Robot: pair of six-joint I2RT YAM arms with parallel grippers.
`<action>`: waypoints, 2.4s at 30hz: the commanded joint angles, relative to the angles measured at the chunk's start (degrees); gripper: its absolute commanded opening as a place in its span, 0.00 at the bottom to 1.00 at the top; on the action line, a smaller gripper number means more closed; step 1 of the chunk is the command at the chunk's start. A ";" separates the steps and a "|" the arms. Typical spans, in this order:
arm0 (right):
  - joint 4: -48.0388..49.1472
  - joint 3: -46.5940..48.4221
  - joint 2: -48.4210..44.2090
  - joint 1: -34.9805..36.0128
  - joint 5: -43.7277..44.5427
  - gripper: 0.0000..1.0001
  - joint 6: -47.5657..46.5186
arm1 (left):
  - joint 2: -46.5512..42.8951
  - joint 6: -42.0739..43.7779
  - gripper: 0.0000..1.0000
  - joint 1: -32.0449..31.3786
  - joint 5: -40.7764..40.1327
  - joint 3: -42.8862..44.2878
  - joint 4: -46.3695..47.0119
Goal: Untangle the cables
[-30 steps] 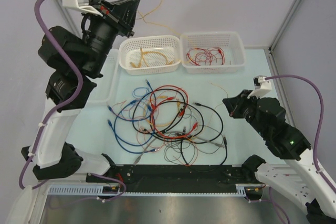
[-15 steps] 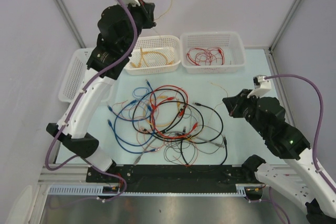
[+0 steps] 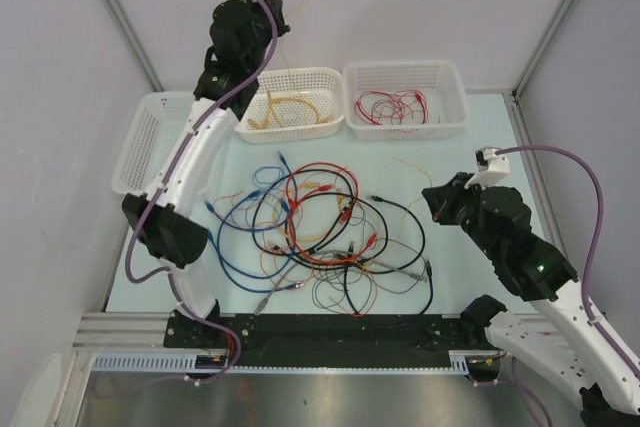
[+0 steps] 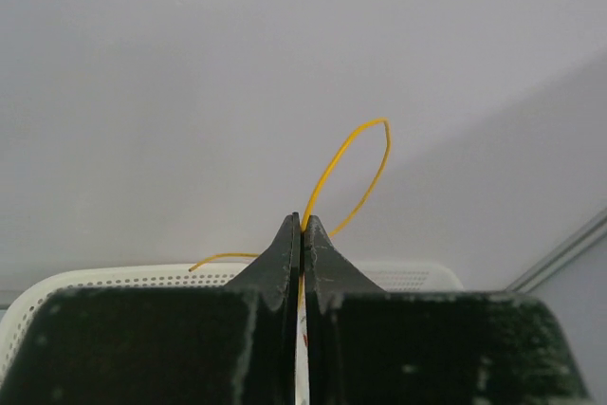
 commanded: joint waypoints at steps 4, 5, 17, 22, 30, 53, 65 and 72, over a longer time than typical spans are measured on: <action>4.62 -2.34 0.29 -0.90 -2.03 0.00 1.26 | 12.22 3.34 0.00 2.32 0.14 -2.09 15.60; 4.71 -2.86 0.20 -0.90 -2.03 0.00 1.26 | 13.90 3.08 0.00 2.85 -0.57 -0.86 15.60; 6.90 -4.89 3.98 -4.50 -5.37 0.00 0.03 | 20.17 -1.93 0.42 4.08 -4.61 -2.68 10.42; 7.43 -5.50 3.37 -4.77 -6.07 0.00 0.73 | 11.91 -7.01 0.82 4.08 -8.13 -6.64 7.26; 12.34 -5.07 4.33 -5.12 -10.46 0.00 4.33 | -10.58 -10.37 1.00 -1.70 -1.92 -26.40 6.64; 16.13 5.04 6.62 -3.98 -24.88 0.00 19.28 | -39.34 -5.18 0.84 -33.18 22.19 -83.20 39.33; 14.55 5.31 4.60 -2.75 -23.12 0.00 17.88 | -41.89 -4.83 0.00 -33.62 20.52 -82.85 32.83; 8.59 5.39 2.32 -2.75 -18.56 0.81 14.37 | -44.00 1.05 0.00 -31.27 12.72 -72.51 20.01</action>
